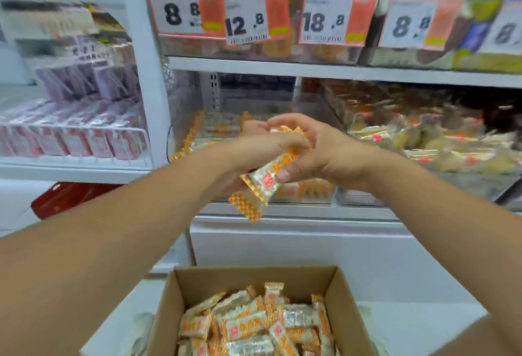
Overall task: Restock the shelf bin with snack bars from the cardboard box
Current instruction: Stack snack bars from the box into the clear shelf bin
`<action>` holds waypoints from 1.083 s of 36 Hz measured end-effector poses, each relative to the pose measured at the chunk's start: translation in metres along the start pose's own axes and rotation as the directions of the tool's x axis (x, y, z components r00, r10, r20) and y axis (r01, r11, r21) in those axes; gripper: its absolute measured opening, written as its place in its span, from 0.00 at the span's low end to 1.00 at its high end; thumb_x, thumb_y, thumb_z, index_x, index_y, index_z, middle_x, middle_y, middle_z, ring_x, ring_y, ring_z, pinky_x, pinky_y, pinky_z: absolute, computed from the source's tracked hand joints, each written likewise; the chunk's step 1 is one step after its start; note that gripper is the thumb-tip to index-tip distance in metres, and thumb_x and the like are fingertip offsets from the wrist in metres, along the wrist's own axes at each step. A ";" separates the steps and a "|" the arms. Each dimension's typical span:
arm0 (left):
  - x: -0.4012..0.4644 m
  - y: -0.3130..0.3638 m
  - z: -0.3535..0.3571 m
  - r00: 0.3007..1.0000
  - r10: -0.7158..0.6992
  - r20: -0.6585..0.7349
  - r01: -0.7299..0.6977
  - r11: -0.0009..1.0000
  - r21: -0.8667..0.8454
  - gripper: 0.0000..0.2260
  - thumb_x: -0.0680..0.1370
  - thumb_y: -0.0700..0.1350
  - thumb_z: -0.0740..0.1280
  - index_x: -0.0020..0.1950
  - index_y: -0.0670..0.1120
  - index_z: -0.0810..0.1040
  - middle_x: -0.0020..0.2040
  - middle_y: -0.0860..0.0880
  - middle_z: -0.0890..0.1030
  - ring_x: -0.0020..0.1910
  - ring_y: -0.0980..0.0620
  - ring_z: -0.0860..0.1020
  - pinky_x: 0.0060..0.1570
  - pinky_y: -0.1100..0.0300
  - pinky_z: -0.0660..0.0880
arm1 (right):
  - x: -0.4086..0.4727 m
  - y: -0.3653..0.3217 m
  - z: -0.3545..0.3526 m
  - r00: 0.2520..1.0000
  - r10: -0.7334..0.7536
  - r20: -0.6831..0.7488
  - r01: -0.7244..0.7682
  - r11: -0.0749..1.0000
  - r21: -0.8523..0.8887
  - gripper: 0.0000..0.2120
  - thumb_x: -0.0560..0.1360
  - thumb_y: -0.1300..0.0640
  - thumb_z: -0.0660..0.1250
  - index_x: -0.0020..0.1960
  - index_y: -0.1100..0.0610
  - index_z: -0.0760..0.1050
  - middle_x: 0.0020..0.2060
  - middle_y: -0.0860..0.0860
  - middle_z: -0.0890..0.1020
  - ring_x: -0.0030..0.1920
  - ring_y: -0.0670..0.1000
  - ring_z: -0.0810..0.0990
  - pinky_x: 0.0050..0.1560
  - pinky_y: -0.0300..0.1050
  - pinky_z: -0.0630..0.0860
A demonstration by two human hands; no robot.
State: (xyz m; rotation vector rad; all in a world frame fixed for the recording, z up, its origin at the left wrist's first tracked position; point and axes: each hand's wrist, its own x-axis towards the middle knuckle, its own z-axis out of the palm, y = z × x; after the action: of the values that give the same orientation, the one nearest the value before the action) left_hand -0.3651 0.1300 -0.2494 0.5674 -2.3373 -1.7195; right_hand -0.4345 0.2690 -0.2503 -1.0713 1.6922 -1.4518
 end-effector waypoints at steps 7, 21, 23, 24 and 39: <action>0.047 0.015 -0.042 0.971 0.044 0.235 -0.089 0.978 0.187 0.42 0.65 0.54 0.81 0.74 0.53 0.65 0.64 0.52 0.78 0.57 0.48 0.81 0.41 0.53 0.80 | 0.040 -0.001 -0.026 0.912 -0.169 -0.374 0.071 0.963 -0.262 0.35 0.60 0.67 0.84 0.63 0.52 0.76 0.56 0.47 0.78 0.49 0.37 0.79 0.44 0.37 0.80; 0.093 -0.014 -0.029 0.835 0.284 0.472 -0.508 0.727 0.462 0.28 0.72 0.53 0.77 0.70 0.55 0.72 0.66 0.59 0.75 0.66 0.60 0.73 0.69 0.56 0.71 | 0.050 0.011 -0.053 0.910 -0.006 -0.415 -0.360 0.487 -0.796 0.38 0.63 0.42 0.81 0.67 0.52 0.71 0.58 0.49 0.76 0.55 0.50 0.75 0.49 0.45 0.70; 0.092 -0.020 -0.027 0.831 0.271 0.487 -0.531 0.649 0.545 0.29 0.74 0.54 0.75 0.72 0.55 0.70 0.69 0.58 0.73 0.67 0.58 0.72 0.69 0.58 0.70 | 0.053 0.019 -0.049 0.922 0.035 -0.385 -0.358 0.455 -0.816 0.37 0.66 0.42 0.80 0.69 0.52 0.71 0.61 0.50 0.76 0.57 0.50 0.75 0.50 0.44 0.70; 0.091 -0.023 -0.026 0.834 0.261 0.487 -0.532 0.616 0.581 0.29 0.75 0.54 0.75 0.73 0.55 0.69 0.71 0.58 0.72 0.68 0.57 0.71 0.68 0.60 0.69 | 0.056 0.021 -0.047 0.926 0.069 -0.371 -0.362 0.443 -0.820 0.37 0.68 0.43 0.79 0.71 0.53 0.70 0.63 0.50 0.76 0.58 0.51 0.75 0.50 0.42 0.70; 0.084 -0.045 -0.034 0.935 -0.010 0.355 -0.336 0.291 0.896 0.30 0.84 0.63 0.48 0.83 0.55 0.42 0.83 0.52 0.41 0.81 0.50 0.38 0.79 0.46 0.40 | 0.076 0.017 -0.030 0.839 0.413 -0.354 -0.535 0.744 -0.400 0.10 0.81 0.54 0.66 0.62 0.54 0.75 0.70 0.51 0.73 0.67 0.51 0.73 0.65 0.49 0.75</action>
State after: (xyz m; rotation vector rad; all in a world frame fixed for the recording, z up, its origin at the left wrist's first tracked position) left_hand -0.4205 0.0547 -0.2877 0.1279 -3.3306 -0.0480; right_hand -0.4982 0.2157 -0.2599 -0.6151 2.3826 -0.8600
